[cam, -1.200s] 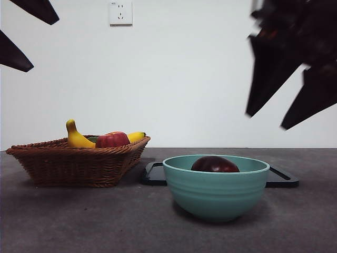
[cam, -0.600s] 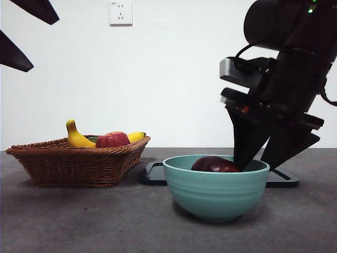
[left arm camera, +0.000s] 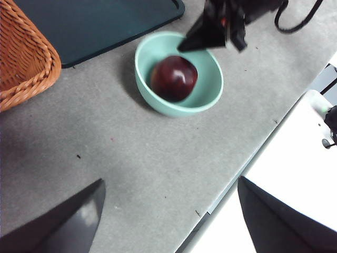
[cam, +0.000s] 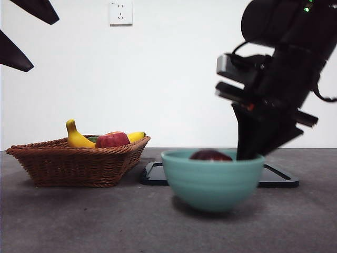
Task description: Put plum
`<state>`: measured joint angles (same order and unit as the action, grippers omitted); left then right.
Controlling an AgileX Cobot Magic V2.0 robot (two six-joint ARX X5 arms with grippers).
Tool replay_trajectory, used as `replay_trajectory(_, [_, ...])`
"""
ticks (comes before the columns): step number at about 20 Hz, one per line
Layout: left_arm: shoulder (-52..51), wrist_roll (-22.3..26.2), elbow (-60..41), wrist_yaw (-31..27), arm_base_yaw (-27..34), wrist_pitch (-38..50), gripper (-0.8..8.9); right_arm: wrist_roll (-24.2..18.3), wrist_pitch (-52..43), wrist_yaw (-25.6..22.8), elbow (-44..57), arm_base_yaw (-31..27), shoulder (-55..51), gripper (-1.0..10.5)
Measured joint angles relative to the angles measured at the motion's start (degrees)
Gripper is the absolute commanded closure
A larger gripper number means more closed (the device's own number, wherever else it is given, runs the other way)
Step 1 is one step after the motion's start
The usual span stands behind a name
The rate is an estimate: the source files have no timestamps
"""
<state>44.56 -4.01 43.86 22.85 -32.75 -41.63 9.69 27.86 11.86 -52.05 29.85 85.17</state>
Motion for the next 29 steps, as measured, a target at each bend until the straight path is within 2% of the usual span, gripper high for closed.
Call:
replay_trajectory(4, [0.0, 0.0, 0.0, 0.0, 0.0, 0.0, 4.10, 0.8, 0.7, -0.2, -6.2, -1.7, -0.5, 9.4])
replay_trajectory(9, [0.0, 0.0, 0.0, 0.0, 0.0, 0.0, 4.10, 0.9, 1.0, -2.9, -12.4, -5.9, 0.0, 9.4])
replay_trajectory(15, [0.0, 0.0, 0.0, 0.0, 0.0, 0.0, 4.10, 0.7, 0.7, -2.9, -18.6, -10.4, 7.6, 9.4])
replay_trajectory(24, [0.0, 0.0, 0.0, 0.0, 0.0, 0.0, 4.10, 0.6, -1.9, -2.9, -24.3, -11.1, 20.7, 9.4])
replay_trajectory(29, [0.0, 0.0, 0.0, 0.0, 0.0, 0.0, 4.10, 0.6, -2.2, -2.8, -24.4, -11.1, 22.9, 9.4])
